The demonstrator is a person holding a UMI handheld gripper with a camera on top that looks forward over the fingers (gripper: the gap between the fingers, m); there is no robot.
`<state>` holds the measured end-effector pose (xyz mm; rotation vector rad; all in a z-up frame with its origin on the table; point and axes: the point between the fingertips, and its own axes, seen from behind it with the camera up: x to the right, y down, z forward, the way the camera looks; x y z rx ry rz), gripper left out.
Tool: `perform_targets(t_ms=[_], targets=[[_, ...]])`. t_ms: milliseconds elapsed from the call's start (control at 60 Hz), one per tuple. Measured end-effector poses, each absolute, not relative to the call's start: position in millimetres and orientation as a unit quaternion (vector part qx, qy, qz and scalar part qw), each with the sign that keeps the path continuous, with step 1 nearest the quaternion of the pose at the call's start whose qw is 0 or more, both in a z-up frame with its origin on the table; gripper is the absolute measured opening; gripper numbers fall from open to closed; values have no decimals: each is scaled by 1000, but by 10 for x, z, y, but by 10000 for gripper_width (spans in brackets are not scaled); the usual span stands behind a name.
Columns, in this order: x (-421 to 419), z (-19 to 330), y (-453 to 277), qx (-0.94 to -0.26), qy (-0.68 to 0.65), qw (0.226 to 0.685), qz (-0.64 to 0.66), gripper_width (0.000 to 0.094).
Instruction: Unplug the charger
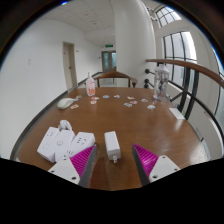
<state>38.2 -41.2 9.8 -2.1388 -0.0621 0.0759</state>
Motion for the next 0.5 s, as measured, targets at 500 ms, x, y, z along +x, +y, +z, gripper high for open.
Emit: perform_targets(t_ms=[500], targets=[[380,547,-1365,-845,-48,532,22,793]])
